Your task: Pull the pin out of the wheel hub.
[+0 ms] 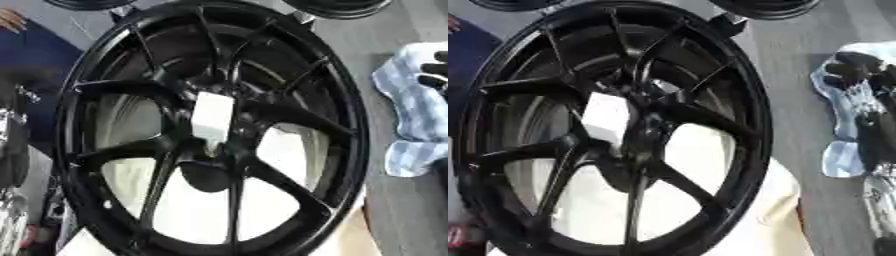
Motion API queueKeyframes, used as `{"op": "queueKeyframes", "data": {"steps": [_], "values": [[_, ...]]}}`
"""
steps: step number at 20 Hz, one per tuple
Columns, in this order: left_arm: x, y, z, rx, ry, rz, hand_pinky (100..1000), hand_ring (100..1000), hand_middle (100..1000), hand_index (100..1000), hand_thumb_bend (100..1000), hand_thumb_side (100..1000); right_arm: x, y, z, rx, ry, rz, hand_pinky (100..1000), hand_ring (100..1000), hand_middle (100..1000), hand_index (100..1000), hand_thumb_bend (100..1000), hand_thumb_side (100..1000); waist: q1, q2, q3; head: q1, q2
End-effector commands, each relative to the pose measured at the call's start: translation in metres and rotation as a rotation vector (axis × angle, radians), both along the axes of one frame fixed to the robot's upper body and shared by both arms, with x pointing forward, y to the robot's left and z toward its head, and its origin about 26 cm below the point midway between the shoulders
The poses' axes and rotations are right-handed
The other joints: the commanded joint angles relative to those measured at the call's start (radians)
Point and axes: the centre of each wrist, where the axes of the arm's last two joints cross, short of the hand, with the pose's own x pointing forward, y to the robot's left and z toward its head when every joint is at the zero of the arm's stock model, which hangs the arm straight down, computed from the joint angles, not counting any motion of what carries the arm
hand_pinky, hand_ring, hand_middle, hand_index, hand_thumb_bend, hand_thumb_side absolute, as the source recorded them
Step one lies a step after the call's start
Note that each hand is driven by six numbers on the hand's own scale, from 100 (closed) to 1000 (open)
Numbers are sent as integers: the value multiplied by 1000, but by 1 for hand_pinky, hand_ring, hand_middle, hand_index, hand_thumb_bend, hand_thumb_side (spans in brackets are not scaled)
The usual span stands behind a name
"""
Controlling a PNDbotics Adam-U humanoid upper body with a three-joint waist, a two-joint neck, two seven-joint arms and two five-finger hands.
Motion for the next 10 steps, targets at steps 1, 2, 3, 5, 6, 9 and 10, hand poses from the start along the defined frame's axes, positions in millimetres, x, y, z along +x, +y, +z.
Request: {"op": "queueKeyframes", "data": {"steps": [1,2,3,5,6,9,10], "values": [[-1,0,5,3,-24,-6,797,782,618,743,100,741,-1,-2,6,-19,-18,-3,755,738,705,580,325,451,2,-19,0,0,-8],[-1,1,6,6,-28,-6,797,782,619,744,100,739,-1,-2,6,-18,-18,-3,754,737,704,579,325,451,2,-18,0,-1,-11],[-1,2,6,12,-34,-6,797,782,619,744,100,736,-1,-2,6,-17,-18,-3,754,737,704,579,324,451,3,-17,-1,-3,-13],[-1,5,9,35,-58,-3,798,782,620,746,100,724,-1,-2,6,-15,-16,-6,753,736,702,577,325,451,4,-16,-1,-7,-19],[-1,7,10,53,-77,0,799,782,620,748,100,716,-2,-3,5,-14,-16,-7,753,735,702,577,325,451,5,-16,-1,-10,-22],[-1,13,14,93,-125,2,799,782,621,749,100,711,-2,-3,5,-13,-15,-12,753,735,702,577,324,451,7,-16,0,-17,-28],[-1,13,14,96,-130,2,799,782,621,749,100,711,-2,-3,5,-13,-15,-13,753,735,702,577,324,451,7,-16,0,-18,-28]]}}
